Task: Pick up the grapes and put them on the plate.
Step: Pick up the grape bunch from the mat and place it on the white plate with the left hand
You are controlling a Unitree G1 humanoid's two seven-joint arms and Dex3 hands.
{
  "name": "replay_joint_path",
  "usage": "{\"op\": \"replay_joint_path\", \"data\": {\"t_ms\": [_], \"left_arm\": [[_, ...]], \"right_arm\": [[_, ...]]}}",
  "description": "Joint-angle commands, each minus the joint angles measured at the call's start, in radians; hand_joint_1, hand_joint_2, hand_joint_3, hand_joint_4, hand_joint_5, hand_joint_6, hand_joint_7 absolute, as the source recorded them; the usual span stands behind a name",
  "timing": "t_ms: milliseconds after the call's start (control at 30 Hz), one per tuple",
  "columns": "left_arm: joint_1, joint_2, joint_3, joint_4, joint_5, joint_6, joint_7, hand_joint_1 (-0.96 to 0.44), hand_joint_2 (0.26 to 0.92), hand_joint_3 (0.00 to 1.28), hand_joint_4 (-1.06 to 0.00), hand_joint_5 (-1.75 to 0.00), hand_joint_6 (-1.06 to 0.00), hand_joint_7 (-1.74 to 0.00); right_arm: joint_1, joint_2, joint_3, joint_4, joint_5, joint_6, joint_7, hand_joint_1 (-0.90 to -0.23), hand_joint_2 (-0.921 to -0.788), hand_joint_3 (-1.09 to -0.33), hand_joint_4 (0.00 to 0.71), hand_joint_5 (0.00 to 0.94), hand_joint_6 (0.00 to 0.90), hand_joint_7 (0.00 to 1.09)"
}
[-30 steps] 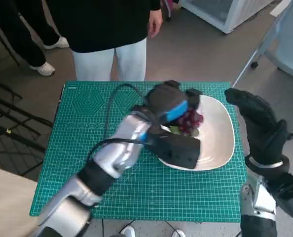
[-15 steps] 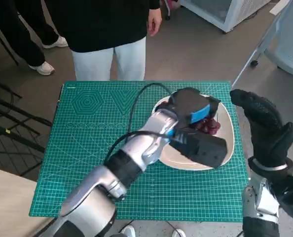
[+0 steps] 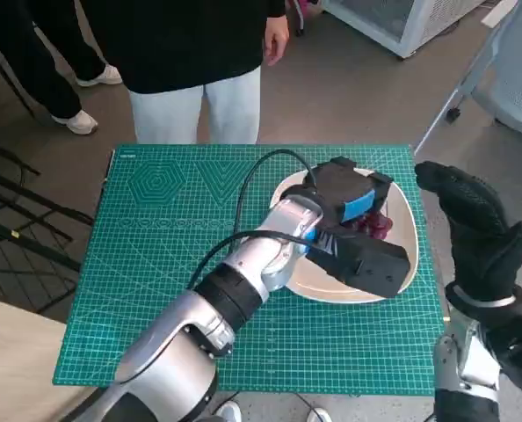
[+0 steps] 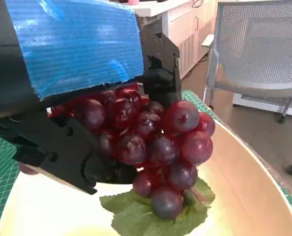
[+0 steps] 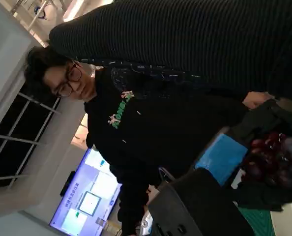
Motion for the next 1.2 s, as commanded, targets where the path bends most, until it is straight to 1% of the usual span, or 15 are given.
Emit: {"op": "replay_joint_path", "data": {"t_ms": [33, 267, 300, 333, 367, 400, 433, 500, 533, 600, 667, 733, 833, 967, 1200], "left_arm": [[-0.017, 0.001, 0.005, 0.009, -0.015, -0.019, 0.029, 0.0, 0.921, 0.43, -0.25, -1.61, -0.26, -1.58], [-0.014, 0.004, 0.018, 0.011, -0.039, -0.031, 0.024, 0.0, 0.921, 0.39, -0.3, -1.56, -0.3, -1.53], [-0.012, 0.005, 0.022, 0.01, -0.047, -0.035, 0.019, 0.03, 0.921, 0.39, -0.3, -1.57, -0.3, -1.44], [-0.01, 0.005, 0.027, 0.01, -0.057, -0.039, 0.011, 0.08, 0.92, 0.39, -0.31, -1.57, -0.3, -1.28], [-0.008, 0.005, 0.034, 0.01, -0.068, -0.043, 0.003, 0.13, 0.915, 0.38, -0.31, -1.54, -0.31, -1.08], [-0.005, 0.005, 0.04, 0.011, -0.08, -0.045, -0.008, 0.16, 0.906, 0.36, -0.32, -1.42, -0.31, -0.82], [-0.003, 0.004, 0.047, 0.011, -0.092, -0.046, -0.021, 0.15, 0.89, 0.32, -0.31, -1.19, -0.3, -0.6], [-0.001, 0.005, 0.057, 0.014, -0.113, -0.05, -0.048, 0.06, 0.856, 0.21, -0.24, -0.67, -0.26, -0.31], [-0.001, 0.007, 0.059, 0.015, -0.12, -0.054, -0.058, -0.02, 0.839, 0.16, -0.18, -0.46, -0.23, -0.21], [-0.001, 0.013, 0.059, 0.018, -0.128, -0.068, -0.072, -0.2, 0.816, 0.09, -0.09, -0.22, -0.18, -0.1], [0.002, 0.022, 0.054, 0.017, -0.128, -0.089, -0.07, -0.37, 0.814, 0.05, -0.04, -0.11, -0.16, -0.05], [0.006, 0.032, 0.05, 0.016, -0.124, -0.116, -0.06, -0.49, 0.833, 0.04, -0.02, -0.05, -0.14, -0.03], [0.017, 0.047, 0.047, 0.021, -0.119, -0.168, -0.026, -0.61, 0.877, 0.05, -0.01, -0.02, -0.14, -0.01], [0.037, 0.064, 0.058, 0.023, -0.128, -0.222, 0.014, -0.68, 0.912, 0.11, 0.0, 0.0, -0.15, -0.01], [0.084, 0.117, 0.116, 0.001, -0.185, -0.287, 0.035, -0.73, 0.92, 0.26, 0.0, 0.0, -0.16, -0.01]], "right_arm": [[0.017, 0.004, 0.001, 0.011, -0.007, 0.007, -0.01, -0.563, -0.921, -0.723, 0.162, 0.0, -0.001, 0.33], [0.013, 0.006, 0.003, 0.018, -0.011, 0.004, -0.014, -0.564, -0.921, -0.723, 0.162, 0.0, -0.001, 0.33], [0.012, 0.006, 0.002, 0.019, -0.012, 0.004, -0.014, -0.564, -0.921, -0.723, 0.162, 0.0, -0.001, 0.33], [0.011, 0.007, 0.002, 0.021, -0.013, 0.003, -0.015, -0.564, -0.921, -0.723, 0.162, 0.0, -0.001, 0.33], [0.01, 0.007, 0.002, 0.023, -0.014, 0.002, -0.015, -0.564, -0.921, -0.723, 0.162, 0.0, -0.001, 0.33], [0.009, 0.007, 0.002, 0.024, -0.015, 0.002, -0.015, -0.564, -0.921, -0.723, 0.162, 0.0, -0.001, 0.33], [0.008, 0.007, 0.002, 0.025, -0.015, 0.002, -0.016, -0.564, -0.921, -0.723, 0.162, 0.0, -0.001, 0.33], [0.006, 0.007, 0.002, 0.027, -0.016, 0.001, -0.016, -0.565, -0.921, -0.722, 0.162, 0.0, -0.001, 0.33], [0.005, 0.007, 0.002, 0.028, -0.016, 0.001, -0.015, -0.565, -0.921, -0.722, 0.162, 0.0, -0.001, 0.33], [0.004, 0.007, 0.002, 0.031, -0.016, 0.001, -0.015, -0.566, -0.921, -0.722, 0.162, 0.0, -0.001, 0.33], [0.003, 0.008, 0.003, 0.032, -0.017, 0.001, -0.015, -0.567, -0.921, -0.721, 0.162, 0.0, -0.001, 0.33], [0.002, 0.008, 0.003, 0.033, -0.018, 0.0, -0.016, -0.567, -0.921, -0.721, 0.162, 0.0, -0.001, 0.33], [0.0, 0.01, 0.004, 0.036, -0.019, -0.001, -0.016, -0.567, -0.921, -0.721, 0.163, 0.001, -0.001, 0.33], [-0.002, 0.011, 0.005, 0.038, -0.02, -0.001, -0.017, -0.567, -0.921, -0.72, 0.163, 0.001, -0.001, 0.33], [-0.002, 0.012, 0.004, 0.038, -0.02, -0.001, -0.015, -0.567, -0.921, -0.719, 0.163, 0.0, -0.001, 0.33]]}}
